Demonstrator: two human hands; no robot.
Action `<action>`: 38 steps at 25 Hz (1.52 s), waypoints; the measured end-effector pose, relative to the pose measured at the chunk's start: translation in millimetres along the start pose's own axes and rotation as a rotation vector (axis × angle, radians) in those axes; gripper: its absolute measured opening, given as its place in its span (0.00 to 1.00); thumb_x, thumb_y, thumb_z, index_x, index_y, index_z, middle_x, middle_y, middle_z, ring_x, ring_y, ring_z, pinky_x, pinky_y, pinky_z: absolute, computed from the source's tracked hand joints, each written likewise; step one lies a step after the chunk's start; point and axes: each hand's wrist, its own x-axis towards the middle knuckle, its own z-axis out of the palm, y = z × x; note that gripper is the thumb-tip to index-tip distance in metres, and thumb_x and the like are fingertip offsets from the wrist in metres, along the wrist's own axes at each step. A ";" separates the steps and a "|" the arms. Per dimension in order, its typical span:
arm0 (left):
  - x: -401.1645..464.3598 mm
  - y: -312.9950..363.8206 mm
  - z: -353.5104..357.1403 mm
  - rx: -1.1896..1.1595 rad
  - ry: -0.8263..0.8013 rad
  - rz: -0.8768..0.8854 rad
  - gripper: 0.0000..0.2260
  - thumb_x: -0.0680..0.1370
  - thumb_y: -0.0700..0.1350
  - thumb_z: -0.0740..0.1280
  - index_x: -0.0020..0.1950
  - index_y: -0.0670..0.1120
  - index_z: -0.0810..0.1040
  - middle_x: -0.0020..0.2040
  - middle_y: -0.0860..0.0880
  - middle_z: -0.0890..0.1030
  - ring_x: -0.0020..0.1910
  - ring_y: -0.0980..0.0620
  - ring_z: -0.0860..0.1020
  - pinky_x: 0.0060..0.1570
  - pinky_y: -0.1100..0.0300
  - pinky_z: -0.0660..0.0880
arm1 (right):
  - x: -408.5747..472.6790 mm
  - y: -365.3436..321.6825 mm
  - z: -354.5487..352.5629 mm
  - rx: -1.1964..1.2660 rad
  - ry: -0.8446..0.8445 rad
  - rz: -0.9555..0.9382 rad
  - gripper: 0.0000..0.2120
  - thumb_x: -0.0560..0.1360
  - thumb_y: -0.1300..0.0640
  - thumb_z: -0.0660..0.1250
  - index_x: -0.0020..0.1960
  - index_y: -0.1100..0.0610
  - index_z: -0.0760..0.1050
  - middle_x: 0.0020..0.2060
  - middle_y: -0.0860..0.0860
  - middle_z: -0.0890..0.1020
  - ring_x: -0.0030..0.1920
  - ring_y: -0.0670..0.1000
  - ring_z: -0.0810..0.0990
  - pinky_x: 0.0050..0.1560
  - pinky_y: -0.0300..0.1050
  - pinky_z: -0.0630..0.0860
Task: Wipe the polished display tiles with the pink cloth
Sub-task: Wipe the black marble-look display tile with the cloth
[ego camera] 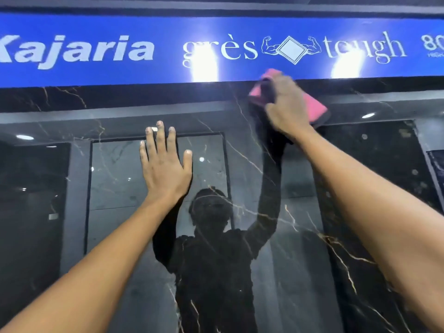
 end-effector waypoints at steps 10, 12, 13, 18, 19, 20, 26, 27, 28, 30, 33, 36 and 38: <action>13.9 154.1 27.2 -0.189 -0.009 -0.043 0.24 0.83 0.55 0.49 0.79 0.51 0.56 0.80 0.51 0.51 0.79 0.45 0.44 0.75 0.46 0.38 | -62.7 132.0 -36.6 -0.294 -0.033 -0.424 0.32 0.64 0.50 0.54 0.65 0.60 0.72 0.62 0.61 0.76 0.61 0.63 0.73 0.63 0.56 0.68; 8.2 166.9 41.9 -0.031 -0.066 -0.050 0.25 0.84 0.56 0.48 0.80 0.53 0.49 0.81 0.51 0.43 0.78 0.43 0.39 0.75 0.44 0.36 | -23.2 182.3 -78.9 -0.233 0.124 0.197 0.27 0.68 0.51 0.57 0.65 0.59 0.69 0.60 0.61 0.73 0.61 0.63 0.71 0.63 0.55 0.66; 5.7 167.9 46.3 0.025 -0.059 -0.047 0.25 0.84 0.56 0.48 0.80 0.54 0.48 0.80 0.51 0.41 0.78 0.43 0.38 0.75 0.44 0.36 | -13.1 191.0 -90.9 -0.174 0.146 0.471 0.27 0.70 0.52 0.60 0.67 0.60 0.66 0.63 0.61 0.71 0.64 0.62 0.69 0.66 0.55 0.64; 1.7 164.6 47.7 0.085 -0.034 -0.048 0.25 0.84 0.56 0.49 0.80 0.52 0.50 0.81 0.49 0.44 0.79 0.42 0.40 0.76 0.43 0.39 | -55.4 140.5 -51.0 -0.101 -0.301 -0.486 0.34 0.65 0.55 0.55 0.72 0.59 0.66 0.72 0.58 0.67 0.72 0.56 0.63 0.72 0.53 0.59; 1.5 165.6 47.1 0.090 -0.031 -0.048 0.25 0.84 0.55 0.50 0.80 0.52 0.50 0.81 0.49 0.44 0.79 0.42 0.41 0.76 0.43 0.39 | -47.6 141.8 -54.0 -0.140 -0.409 -0.651 0.36 0.65 0.55 0.54 0.75 0.58 0.62 0.74 0.56 0.64 0.74 0.53 0.61 0.73 0.51 0.56; 1.2 166.8 46.2 0.092 -0.029 -0.047 0.25 0.84 0.55 0.50 0.80 0.51 0.51 0.81 0.49 0.45 0.79 0.42 0.41 0.76 0.43 0.39 | -29.2 152.0 -60.8 -0.148 -0.403 -0.669 0.36 0.66 0.54 0.54 0.74 0.57 0.63 0.72 0.56 0.66 0.72 0.54 0.64 0.71 0.50 0.59; -1.1 166.4 46.4 0.061 -0.008 -0.034 0.25 0.84 0.55 0.49 0.80 0.52 0.52 0.81 0.50 0.47 0.79 0.43 0.42 0.76 0.44 0.40 | 29.3 138.7 -59.0 -0.044 0.088 0.358 0.29 0.74 0.45 0.58 0.71 0.58 0.65 0.69 0.56 0.69 0.70 0.57 0.65 0.69 0.48 0.59; -1.3 165.4 46.6 0.042 -0.004 -0.033 0.25 0.83 0.56 0.48 0.80 0.51 0.52 0.81 0.50 0.47 0.79 0.44 0.43 0.76 0.44 0.40 | 23.3 114.0 -43.6 -0.025 0.002 0.091 0.30 0.72 0.45 0.56 0.70 0.56 0.67 0.67 0.55 0.71 0.69 0.56 0.67 0.67 0.46 0.60; -1.4 164.8 46.7 0.020 -0.001 -0.038 0.27 0.82 0.56 0.47 0.80 0.51 0.52 0.81 0.51 0.48 0.79 0.44 0.43 0.76 0.45 0.40 | 12.0 94.8 -32.1 -0.053 -0.167 -0.192 0.31 0.70 0.46 0.54 0.71 0.56 0.66 0.69 0.55 0.70 0.70 0.55 0.66 0.67 0.45 0.59; -1.2 163.7 48.0 -0.001 0.009 -0.049 0.28 0.81 0.55 0.47 0.80 0.50 0.51 0.81 0.52 0.48 0.79 0.46 0.43 0.76 0.46 0.40 | 16.4 95.3 -38.2 -0.106 -0.385 -0.525 0.35 0.67 0.52 0.53 0.75 0.54 0.61 0.73 0.53 0.65 0.72 0.53 0.63 0.68 0.44 0.57; -1.1 162.9 49.5 0.014 0.024 -0.035 0.28 0.81 0.55 0.46 0.80 0.49 0.52 0.80 0.52 0.48 0.79 0.45 0.44 0.76 0.47 0.40 | 46.2 143.9 -76.6 -0.024 -0.138 -0.182 0.32 0.66 0.54 0.56 0.71 0.53 0.66 0.66 0.54 0.73 0.65 0.57 0.70 0.63 0.46 0.62; -0.5 160.9 49.5 0.010 0.025 -0.031 0.27 0.82 0.54 0.47 0.80 0.49 0.53 0.80 0.51 0.49 0.79 0.45 0.44 0.76 0.46 0.40 | -5.2 152.1 -70.2 0.005 -0.092 -0.179 0.31 0.66 0.55 0.57 0.69 0.57 0.69 0.63 0.57 0.74 0.64 0.59 0.72 0.63 0.49 0.64; -1.4 162.0 51.2 0.030 0.010 -0.034 0.25 0.83 0.53 0.49 0.80 0.49 0.52 0.81 0.51 0.49 0.79 0.44 0.44 0.76 0.45 0.40 | -76.7 144.7 -49.8 0.028 -0.390 -0.589 0.34 0.64 0.56 0.58 0.71 0.58 0.69 0.69 0.56 0.72 0.71 0.57 0.67 0.70 0.47 0.59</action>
